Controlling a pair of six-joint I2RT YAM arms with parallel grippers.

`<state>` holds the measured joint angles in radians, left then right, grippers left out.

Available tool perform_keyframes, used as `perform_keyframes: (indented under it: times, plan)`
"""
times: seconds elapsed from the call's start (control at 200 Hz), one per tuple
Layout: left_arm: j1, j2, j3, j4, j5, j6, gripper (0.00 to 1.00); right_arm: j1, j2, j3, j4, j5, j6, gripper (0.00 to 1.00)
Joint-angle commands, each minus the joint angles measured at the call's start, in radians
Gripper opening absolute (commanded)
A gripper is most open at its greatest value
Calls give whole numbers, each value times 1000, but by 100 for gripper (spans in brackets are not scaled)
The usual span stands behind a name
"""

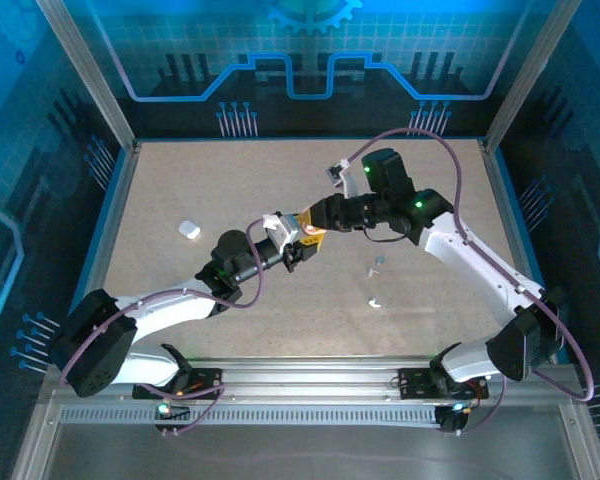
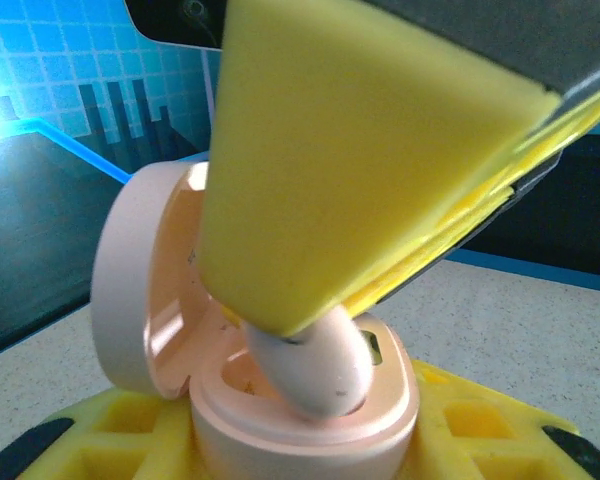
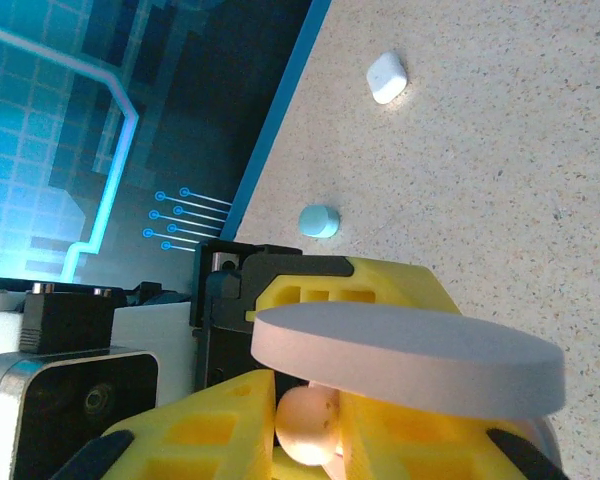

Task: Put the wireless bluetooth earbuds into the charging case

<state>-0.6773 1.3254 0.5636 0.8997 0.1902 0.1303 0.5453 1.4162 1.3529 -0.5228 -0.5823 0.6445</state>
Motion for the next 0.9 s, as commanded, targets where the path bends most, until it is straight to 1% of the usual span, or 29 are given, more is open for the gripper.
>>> perform_keyframes:
  times: [0.0,0.46,0.896]
  plan:
    - [-8,-5,18,93,8,-14,39,22,20,25,-76,34,-26,26]
    - [-8,-5,15,88,4,-11,39,23,-11,55,-83,84,-14,36]
    - [-8,0,16,88,-3,-9,39,14,-59,59,-70,81,-22,39]
